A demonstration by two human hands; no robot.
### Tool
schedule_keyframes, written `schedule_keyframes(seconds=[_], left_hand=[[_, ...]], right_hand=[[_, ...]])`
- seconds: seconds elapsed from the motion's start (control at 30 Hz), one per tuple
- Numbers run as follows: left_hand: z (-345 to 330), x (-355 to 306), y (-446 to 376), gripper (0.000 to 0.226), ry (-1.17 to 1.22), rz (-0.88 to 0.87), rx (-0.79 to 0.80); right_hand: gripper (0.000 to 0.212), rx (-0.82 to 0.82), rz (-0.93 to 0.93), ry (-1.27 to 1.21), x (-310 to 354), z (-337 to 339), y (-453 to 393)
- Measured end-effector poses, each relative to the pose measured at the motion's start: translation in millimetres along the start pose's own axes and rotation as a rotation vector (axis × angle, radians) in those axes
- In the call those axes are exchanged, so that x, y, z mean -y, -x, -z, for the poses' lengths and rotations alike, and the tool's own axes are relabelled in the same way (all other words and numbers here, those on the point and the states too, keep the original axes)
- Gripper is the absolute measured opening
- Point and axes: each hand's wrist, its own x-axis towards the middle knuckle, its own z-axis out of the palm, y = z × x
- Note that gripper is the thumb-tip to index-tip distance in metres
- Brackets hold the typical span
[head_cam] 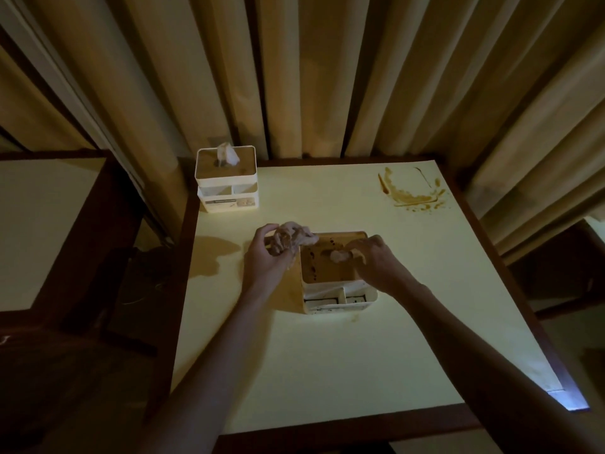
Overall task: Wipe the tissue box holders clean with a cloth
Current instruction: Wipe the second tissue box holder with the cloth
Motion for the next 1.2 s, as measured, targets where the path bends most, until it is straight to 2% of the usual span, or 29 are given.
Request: schedule_keyframes(seconds=[0.13,0.27,0.4,0.47,0.57,0.73,0.83,0.93,1.07,1.2], left_hand=[[-8.4,-2.4,-10.7,0.052,-0.048,-0.058,0.069],[-15.3,-3.9,-20.4,0.044,-0.147,-0.144,0.104],[-19.6,-3.8,-28.2,0.038,-0.309,-0.187,0.056],[-20.1,1.8,-28.5,0.04,-0.429,-0.242,0.147],[-21.1,16.2,-25.1,0.042,-0.55,-0.321,0.324],[-18.7,14.5,-29.5,0.046,-0.58,-0.372,0.427],[-15.1,9.5,-37.5,0.036,-0.617,-0.371,0.494],[-13.4,8.3,-46.8,0.025,-0.68,-0.385,0.523],[-21.7,0.8,-53.5,0.057,-0.701,-0.369,0.511],[-33.0,-0.2,-52.4,0.044,-0.777,-0.438,0.465]], right_hand=[[0.031,-0.024,-0.104,-0.061,-23.3,9.3,0.3],[0.05,0.109,-0.157,0.003,-47.7,13.1,-0.6],[0.073,0.238,-0.148,0.076,-55.8,15.1,-1.8],[0.081,0.278,-0.114,0.13,-57.1,14.2,-5.2],[0.085,0.32,-0.086,0.156,-59.4,14.4,-10.7],[0.087,0.344,-0.062,0.191,-62.2,17.0,-15.9],[0.09,0.349,-0.054,0.209,-64.4,16.4,-17.8],[0.093,0.373,-0.045,0.242,-65.2,16.7,-18.6],[0.095,0.399,-0.06,0.269,-65.1,18.4,-18.6],[0.092,0.407,-0.083,0.289,-63.1,17.2,-17.2]])
